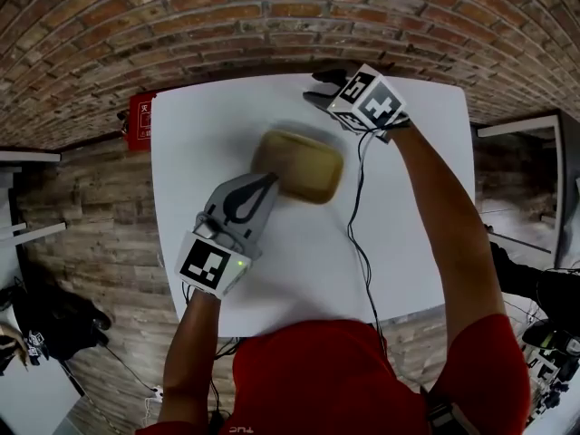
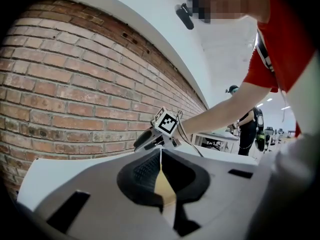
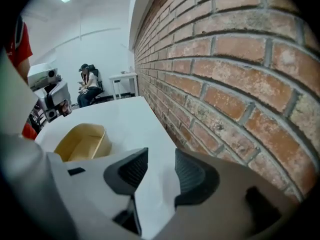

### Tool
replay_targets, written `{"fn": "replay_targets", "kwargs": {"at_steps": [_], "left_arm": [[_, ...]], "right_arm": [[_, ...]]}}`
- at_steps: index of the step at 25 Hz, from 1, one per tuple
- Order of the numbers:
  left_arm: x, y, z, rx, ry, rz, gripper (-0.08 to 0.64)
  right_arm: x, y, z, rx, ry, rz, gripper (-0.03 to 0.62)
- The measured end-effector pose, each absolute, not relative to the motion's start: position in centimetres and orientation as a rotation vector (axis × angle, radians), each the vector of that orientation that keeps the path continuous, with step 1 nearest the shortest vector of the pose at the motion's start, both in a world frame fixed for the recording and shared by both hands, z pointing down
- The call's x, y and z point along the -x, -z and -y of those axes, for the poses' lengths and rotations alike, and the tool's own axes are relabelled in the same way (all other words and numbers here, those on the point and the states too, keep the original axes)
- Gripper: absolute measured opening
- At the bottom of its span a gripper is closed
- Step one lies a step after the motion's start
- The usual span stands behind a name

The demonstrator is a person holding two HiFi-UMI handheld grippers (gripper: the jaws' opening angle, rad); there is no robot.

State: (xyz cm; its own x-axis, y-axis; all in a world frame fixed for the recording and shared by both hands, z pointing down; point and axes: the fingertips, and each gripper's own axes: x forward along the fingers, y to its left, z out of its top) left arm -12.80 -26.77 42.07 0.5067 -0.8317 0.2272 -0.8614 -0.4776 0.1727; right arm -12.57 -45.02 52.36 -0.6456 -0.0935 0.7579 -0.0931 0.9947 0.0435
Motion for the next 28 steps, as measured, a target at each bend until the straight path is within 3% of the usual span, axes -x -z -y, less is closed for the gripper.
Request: {"fn": "replay_targets", "kwargs": {"at_steps": [3, 9, 17, 28], "left_arm": [[12.8, -41.8, 26.7, -2.487, -0.17, 1.449, 0.021], [12.1, -39.3, 26.8, -2.498, -0.144, 1.508, 0.017], [10.1, -33.8, 24.5, -2.571, -0.065, 1.583, 0.015], [7.3, -29.6, 18.5, -2.626, 0.006, 1.598, 0.015]], "right_arm": [[11.8, -49.7, 44.3, -0.195, 0.095, 2.369, 0.159], [9.9, -42.2, 39.8, -0.341, 0.15, 2.64, 0.055], [7.0, -33.4, 30.1, -0.407, 0.027, 2.974, 0.041], [4.3, -30.7, 19.7, -0.519, -0.076, 3.091, 0.037]]}}
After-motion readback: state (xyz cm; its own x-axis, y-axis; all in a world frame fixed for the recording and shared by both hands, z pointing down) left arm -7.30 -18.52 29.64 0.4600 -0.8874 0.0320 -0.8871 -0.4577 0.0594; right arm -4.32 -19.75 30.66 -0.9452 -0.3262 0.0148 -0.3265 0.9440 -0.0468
